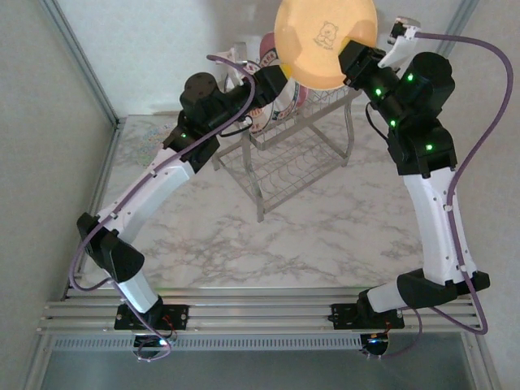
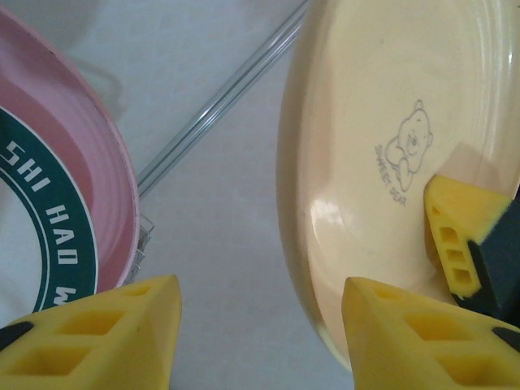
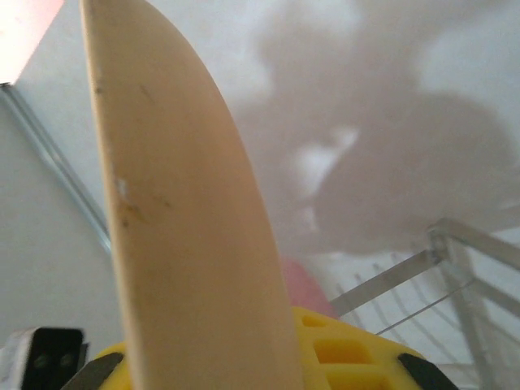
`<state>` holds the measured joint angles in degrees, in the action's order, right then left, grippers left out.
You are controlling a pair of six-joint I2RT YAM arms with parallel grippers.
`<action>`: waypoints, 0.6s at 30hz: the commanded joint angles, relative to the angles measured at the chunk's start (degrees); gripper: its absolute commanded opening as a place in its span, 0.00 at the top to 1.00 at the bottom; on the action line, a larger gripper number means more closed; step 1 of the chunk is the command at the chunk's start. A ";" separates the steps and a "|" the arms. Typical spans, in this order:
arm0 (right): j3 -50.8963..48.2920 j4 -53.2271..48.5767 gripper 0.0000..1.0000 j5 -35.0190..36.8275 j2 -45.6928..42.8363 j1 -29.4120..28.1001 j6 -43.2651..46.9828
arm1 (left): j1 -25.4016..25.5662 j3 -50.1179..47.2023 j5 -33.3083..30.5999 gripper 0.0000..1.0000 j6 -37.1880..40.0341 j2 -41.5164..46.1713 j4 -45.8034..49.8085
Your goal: Unload the plates from the dish rack
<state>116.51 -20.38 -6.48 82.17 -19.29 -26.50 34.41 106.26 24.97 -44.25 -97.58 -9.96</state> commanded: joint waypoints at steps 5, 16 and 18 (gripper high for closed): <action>-0.85 4.49 1.00 -10.42 -0.69 -0.23 -6.11 | 0.22 2.57 1.43 0.46 -1.20 -0.68 -0.17; -1.20 3.07 1.00 -14.36 0.69 -0.25 -7.63 | -0.34 2.30 0.71 0.98 -2.98 -0.35 0.03; -0.77 2.51 1.00 -15.00 0.99 -0.22 -7.30 | -0.49 2.12 0.70 1.00 -3.38 -0.18 -0.05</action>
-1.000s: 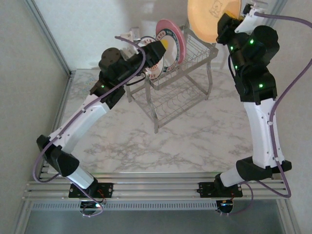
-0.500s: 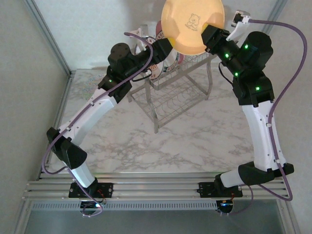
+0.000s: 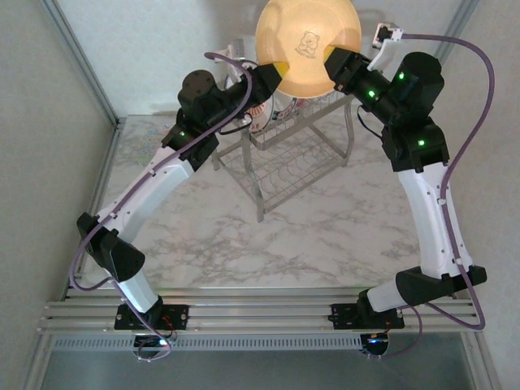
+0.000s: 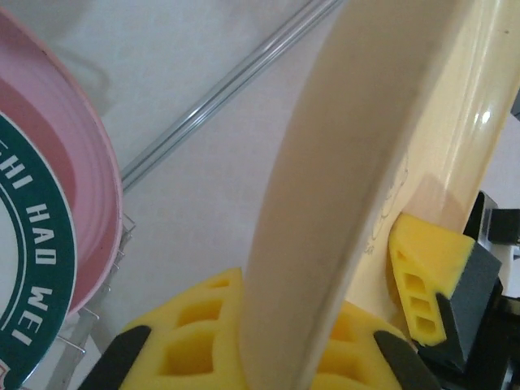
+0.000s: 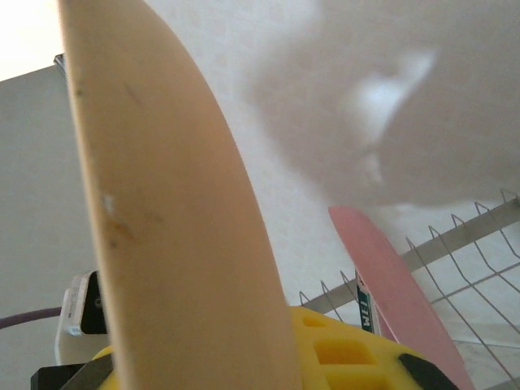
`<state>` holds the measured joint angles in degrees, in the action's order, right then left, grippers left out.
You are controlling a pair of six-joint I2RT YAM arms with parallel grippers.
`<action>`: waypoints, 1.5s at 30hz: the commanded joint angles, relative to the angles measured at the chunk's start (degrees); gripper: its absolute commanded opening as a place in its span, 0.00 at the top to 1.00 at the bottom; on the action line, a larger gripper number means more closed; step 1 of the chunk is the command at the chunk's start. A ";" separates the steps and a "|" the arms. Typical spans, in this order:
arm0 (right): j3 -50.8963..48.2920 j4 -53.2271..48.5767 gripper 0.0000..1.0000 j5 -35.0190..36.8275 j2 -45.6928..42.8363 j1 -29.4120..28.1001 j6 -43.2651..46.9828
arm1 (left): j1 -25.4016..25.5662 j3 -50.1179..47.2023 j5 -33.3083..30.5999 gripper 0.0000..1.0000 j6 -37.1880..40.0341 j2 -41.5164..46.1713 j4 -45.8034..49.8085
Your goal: Unload the plates from the dish rack
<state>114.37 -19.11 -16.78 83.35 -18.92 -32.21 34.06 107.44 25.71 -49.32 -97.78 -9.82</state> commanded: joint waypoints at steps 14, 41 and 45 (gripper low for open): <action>0.90 1.84 0.28 -4.52 -1.21 -0.99 4.45 | -7.64 -8.58 2.09 1.00 -10.41 7.42 -14.43; -7.97 4.92 0.21 -1.66 -3.41 -15.42 34.63 | -21.92 -48.69 -19.47 1.00 -17.56 47.57 7.94; -7.39 2.00 0.21 -3.12 -2.95 -17.44 39.96 | -22.29 -53.25 -24.51 1.00 -20.35 52.33 18.02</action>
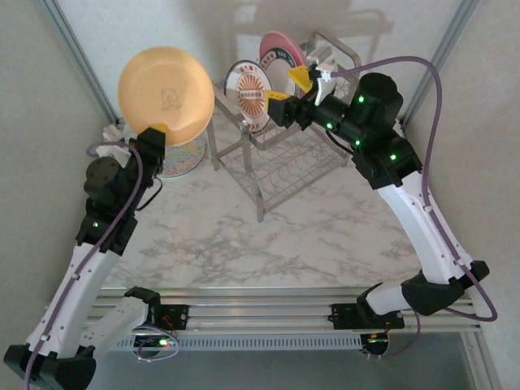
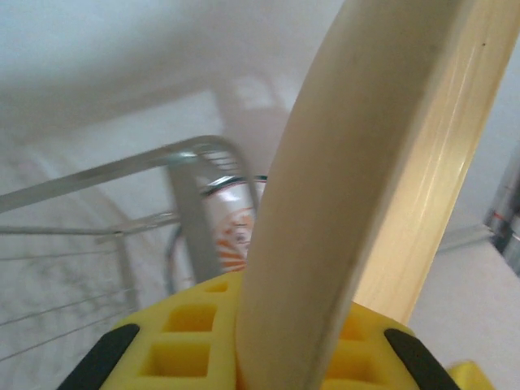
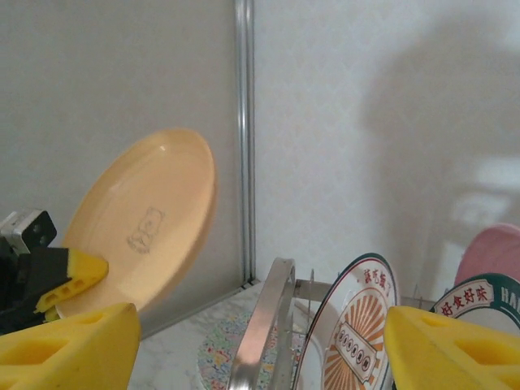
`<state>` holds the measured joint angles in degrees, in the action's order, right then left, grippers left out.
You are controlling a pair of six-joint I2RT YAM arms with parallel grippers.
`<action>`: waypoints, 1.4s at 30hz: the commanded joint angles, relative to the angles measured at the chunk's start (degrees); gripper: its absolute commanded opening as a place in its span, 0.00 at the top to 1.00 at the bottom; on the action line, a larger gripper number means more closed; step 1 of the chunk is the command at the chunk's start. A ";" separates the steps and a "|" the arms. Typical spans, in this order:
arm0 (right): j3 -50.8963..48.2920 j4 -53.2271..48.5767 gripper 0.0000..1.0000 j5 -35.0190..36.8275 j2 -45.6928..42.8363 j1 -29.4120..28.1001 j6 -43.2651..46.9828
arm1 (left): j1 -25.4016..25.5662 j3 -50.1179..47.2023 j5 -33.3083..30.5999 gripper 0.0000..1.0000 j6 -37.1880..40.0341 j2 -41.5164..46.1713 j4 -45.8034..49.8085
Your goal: Unload the plates from the dish rack
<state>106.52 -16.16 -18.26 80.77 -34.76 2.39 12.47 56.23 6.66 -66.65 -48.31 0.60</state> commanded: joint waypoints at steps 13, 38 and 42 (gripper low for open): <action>-1.94 -17.36 0.21 7.62 -3.37 -11.56 10.88 | -0.93 -20.07 -6.65 1.00 -8.47 10.42 20.65; -1.14 -19.89 0.21 10.46 -3.37 -12.61 11.05 | -0.96 -36.89 6.83 1.00 -5.97 -8.88 4.03; -1.31 -19.52 0.21 10.13 -3.15 -12.57 11.05 | -0.91 -37.13 7.93 1.00 -4.80 -11.03 4.27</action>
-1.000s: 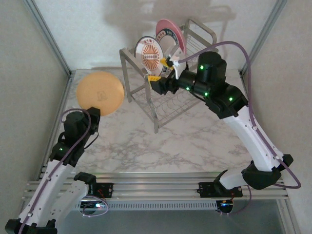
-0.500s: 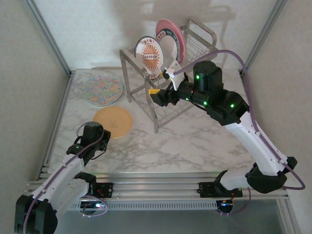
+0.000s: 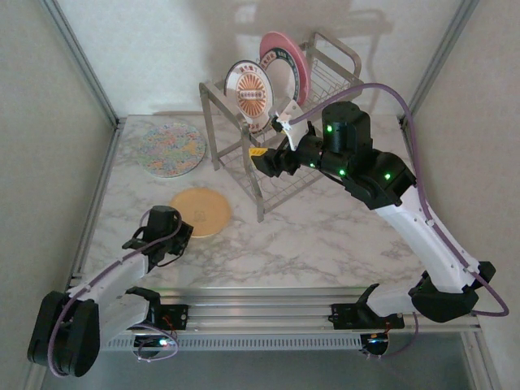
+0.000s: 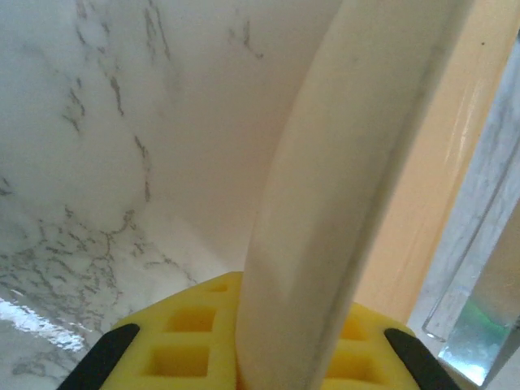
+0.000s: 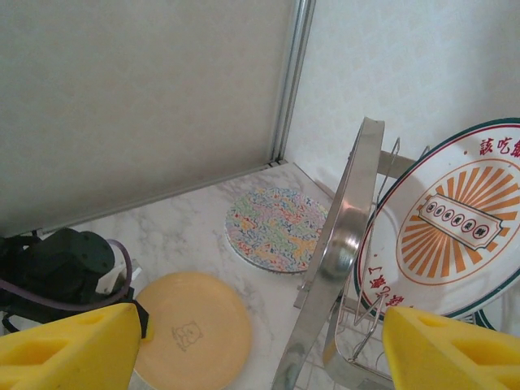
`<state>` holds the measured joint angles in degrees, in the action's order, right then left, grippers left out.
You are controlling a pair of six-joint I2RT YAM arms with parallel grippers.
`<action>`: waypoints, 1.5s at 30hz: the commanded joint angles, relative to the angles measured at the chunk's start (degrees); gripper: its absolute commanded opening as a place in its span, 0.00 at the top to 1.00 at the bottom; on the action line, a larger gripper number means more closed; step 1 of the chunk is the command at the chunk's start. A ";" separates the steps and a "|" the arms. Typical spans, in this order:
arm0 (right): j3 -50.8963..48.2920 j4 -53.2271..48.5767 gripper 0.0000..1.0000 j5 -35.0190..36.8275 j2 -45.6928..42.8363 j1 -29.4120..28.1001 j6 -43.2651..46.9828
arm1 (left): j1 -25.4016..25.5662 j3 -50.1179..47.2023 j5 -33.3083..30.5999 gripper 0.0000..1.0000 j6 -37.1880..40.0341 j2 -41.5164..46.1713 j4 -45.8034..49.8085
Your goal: Unload the plates from the dish rack
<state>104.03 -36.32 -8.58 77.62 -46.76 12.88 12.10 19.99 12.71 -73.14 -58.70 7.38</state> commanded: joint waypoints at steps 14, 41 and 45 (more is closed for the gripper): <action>1.79 0.46 0.21 0.25 1.06 -0.58 1.00 | -0.66 -1.90 2.99 0.82 2.83 -4.58 -1.58; 24.25 7.07 0.16 20.75 16.31 19.30 -10.58 | -0.81 8.12 -3.37 0.30 3.20 8.02 14.53; 28.46 7.42 0.16 20.22 21.34 20.19 -8.68 | -0.75 10.94 -4.66 0.29 2.74 11.07 17.90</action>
<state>129.38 -30.20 11.90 96.62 -27.35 3.79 11.77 28.36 10.81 -69.95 -49.32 20.27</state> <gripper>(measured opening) 0.840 0.704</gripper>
